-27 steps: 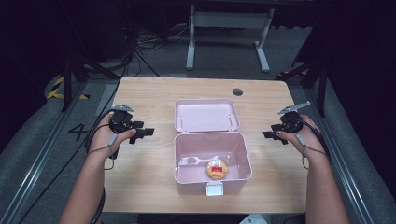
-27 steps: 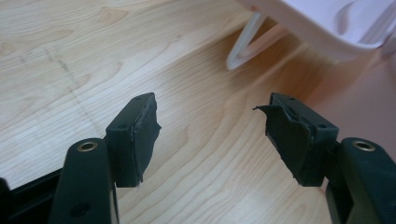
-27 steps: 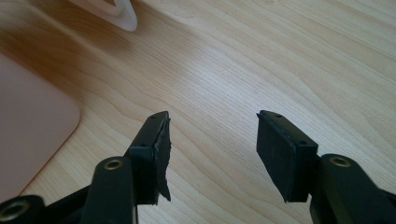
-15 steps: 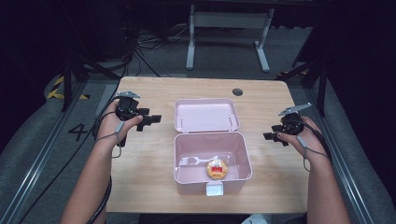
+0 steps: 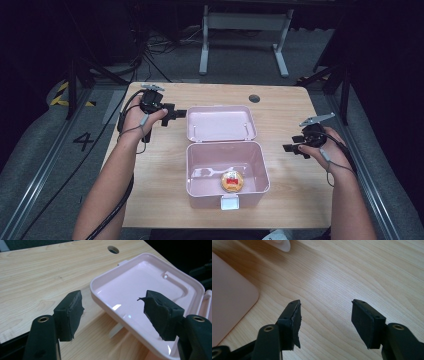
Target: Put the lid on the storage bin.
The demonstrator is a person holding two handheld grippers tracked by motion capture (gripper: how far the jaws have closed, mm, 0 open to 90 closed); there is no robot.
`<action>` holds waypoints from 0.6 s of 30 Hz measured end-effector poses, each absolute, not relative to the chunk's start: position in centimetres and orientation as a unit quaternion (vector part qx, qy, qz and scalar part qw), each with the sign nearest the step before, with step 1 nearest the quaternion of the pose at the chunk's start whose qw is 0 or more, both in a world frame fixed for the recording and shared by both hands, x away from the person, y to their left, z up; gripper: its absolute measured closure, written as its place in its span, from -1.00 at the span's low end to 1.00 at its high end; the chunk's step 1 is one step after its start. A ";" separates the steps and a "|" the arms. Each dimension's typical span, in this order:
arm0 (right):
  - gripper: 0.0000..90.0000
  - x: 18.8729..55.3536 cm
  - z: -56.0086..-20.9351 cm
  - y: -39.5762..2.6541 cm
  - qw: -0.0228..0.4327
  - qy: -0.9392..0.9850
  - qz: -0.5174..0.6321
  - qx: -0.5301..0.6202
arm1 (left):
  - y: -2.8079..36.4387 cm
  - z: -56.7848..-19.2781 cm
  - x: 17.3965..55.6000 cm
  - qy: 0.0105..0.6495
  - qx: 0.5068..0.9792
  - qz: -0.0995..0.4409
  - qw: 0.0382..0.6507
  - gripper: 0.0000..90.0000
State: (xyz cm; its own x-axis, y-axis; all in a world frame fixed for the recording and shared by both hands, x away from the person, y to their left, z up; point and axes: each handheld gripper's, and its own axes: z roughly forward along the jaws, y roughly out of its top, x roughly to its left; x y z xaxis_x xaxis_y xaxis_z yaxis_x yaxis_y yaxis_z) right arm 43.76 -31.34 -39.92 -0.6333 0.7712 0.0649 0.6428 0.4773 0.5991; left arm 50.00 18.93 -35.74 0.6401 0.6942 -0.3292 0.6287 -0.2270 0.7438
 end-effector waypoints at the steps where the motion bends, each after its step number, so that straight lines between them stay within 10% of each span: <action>1: -0.08 43.7 -39.9 -31.3 0.107 0.852 0.300 0.414 | 18.8 -35.8 50.3 0.422 0.784 0.035 0.454 -0.28; 18: -0.09 43.4 -40.3 -31.3 0.109 0.855 0.299 0.409 | 15.9 -39.3 53.9 0.439 0.788 0.000 0.431 -0.24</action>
State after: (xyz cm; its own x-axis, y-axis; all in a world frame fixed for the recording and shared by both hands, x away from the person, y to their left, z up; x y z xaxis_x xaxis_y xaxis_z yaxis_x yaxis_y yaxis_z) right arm 43.41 -31.31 -40.31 -0.6410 0.7653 0.0586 0.6355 0.4864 0.5996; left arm 53.91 15.92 -39.34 0.6140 0.6924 -0.3789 0.6923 -0.2418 0.6799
